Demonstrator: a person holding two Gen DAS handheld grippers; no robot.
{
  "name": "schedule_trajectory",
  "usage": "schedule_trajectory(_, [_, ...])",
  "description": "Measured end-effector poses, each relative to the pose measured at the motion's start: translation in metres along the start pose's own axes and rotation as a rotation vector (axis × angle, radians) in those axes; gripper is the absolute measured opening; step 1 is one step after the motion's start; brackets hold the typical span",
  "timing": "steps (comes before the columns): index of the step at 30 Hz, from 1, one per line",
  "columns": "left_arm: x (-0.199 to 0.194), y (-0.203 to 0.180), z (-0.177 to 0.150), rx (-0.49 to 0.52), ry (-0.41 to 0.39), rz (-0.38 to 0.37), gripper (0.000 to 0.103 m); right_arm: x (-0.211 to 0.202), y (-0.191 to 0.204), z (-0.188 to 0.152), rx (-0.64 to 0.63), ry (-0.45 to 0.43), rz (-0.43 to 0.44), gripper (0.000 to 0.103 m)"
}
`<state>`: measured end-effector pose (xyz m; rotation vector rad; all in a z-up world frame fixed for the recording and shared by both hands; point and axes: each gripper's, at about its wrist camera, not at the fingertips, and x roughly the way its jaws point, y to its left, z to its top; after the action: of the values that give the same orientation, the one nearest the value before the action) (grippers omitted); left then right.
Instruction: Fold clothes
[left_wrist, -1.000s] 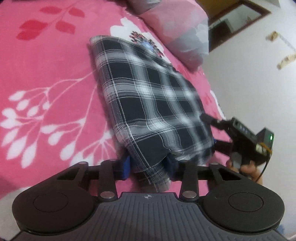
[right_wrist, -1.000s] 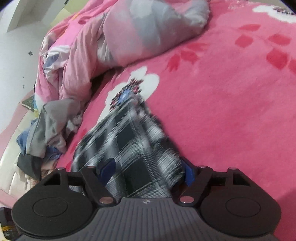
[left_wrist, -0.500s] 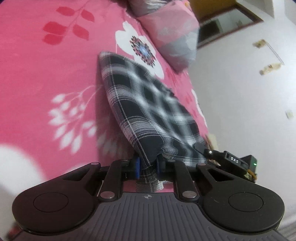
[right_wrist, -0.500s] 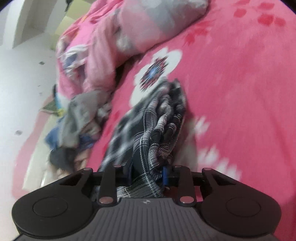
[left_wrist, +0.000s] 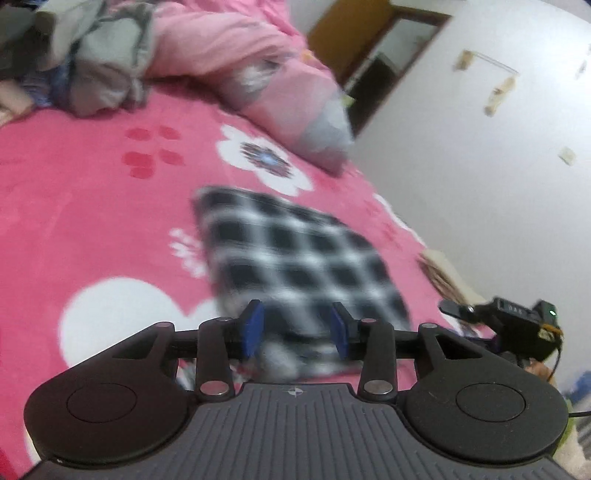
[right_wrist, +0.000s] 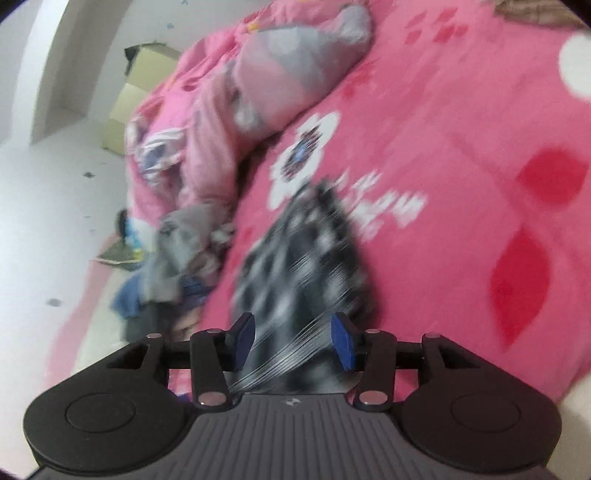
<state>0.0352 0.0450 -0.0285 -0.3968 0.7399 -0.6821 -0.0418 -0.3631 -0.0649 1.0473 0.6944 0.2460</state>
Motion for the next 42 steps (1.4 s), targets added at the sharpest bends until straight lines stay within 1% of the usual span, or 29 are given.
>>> schedule_trajectory(1, [0.004,-0.003,-0.003,-0.006,0.019,-0.021,0.039,0.003,0.000,-0.004,0.030,0.030,0.033,0.049])
schedule_trajectory(3, [0.013,-0.004,-0.011,-0.040,0.065,-0.052,0.039,0.018,-0.004,-0.012,0.101,0.091,0.070,0.049])
schedule_trajectory(4, [0.021,-0.004,-0.014,-0.065,0.091,-0.063,0.039,0.027,-0.007,-0.015,0.133,0.117,0.068,0.050])
schedule_trajectory(6, [0.034,-0.002,-0.020,-0.113,0.131,-0.069,0.039,0.043,-0.012,-0.020,0.183,0.157,0.039,0.050])
schedule_trajectory(8, [0.046,0.000,-0.023,-0.152,0.160,-0.067,0.038,0.054,-0.015,-0.023,0.217,0.173,0.052,0.050])
schedule_trajectory(10, [0.054,0.002,-0.024,-0.171,0.174,-0.057,0.038,0.060,-0.016,-0.023,0.234,0.174,0.051,0.050])
schedule_trajectory(13, [0.061,0.002,-0.024,-0.167,0.173,-0.037,0.038,0.068,-0.019,-0.024,0.259,0.180,0.028,0.050])
schedule_trajectory(17, [0.060,0.002,-0.026,-0.154,0.166,-0.042,0.038,0.076,-0.022,-0.028,0.291,0.195,0.008,0.049])
schedule_trajectory(20, [0.057,0.002,-0.027,-0.144,0.159,-0.056,0.038,0.080,-0.021,-0.028,0.300,0.194,-0.013,0.049])
schedule_trajectory(24, [0.057,0.006,-0.029,-0.136,0.159,-0.083,0.038,0.087,-0.019,-0.027,0.299,0.180,-0.052,0.047])
schedule_trajectory(27, [0.057,0.009,-0.029,-0.133,0.156,-0.102,0.038,0.085,-0.016,-0.030,0.268,0.148,-0.064,0.039])
schedule_trajectory(28, [0.056,0.010,-0.029,-0.133,0.154,-0.108,0.038,0.084,-0.015,-0.031,0.262,0.138,-0.064,0.033])
schedule_trajectory(31, [0.059,0.011,-0.028,-0.128,0.155,-0.122,0.038,0.080,-0.015,-0.034,0.255,0.109,-0.053,0.025])
schedule_trajectory(33, [0.059,0.011,-0.027,-0.129,0.155,-0.134,0.038,0.077,-0.015,-0.036,0.251,0.091,-0.042,0.022])
schedule_trajectory(34, [0.058,0.010,-0.027,-0.129,0.155,-0.142,0.038,0.075,-0.013,-0.036,0.248,0.086,-0.033,0.018])
schedule_trajectory(40, [0.060,0.005,-0.023,-0.132,0.156,-0.207,0.039,0.068,-0.005,-0.033,0.235,0.049,0.023,0.012])
schedule_trajectory(42, [0.064,0.005,-0.023,-0.137,0.165,-0.214,0.039,0.070,-0.007,-0.032,0.247,0.034,0.065,0.011])
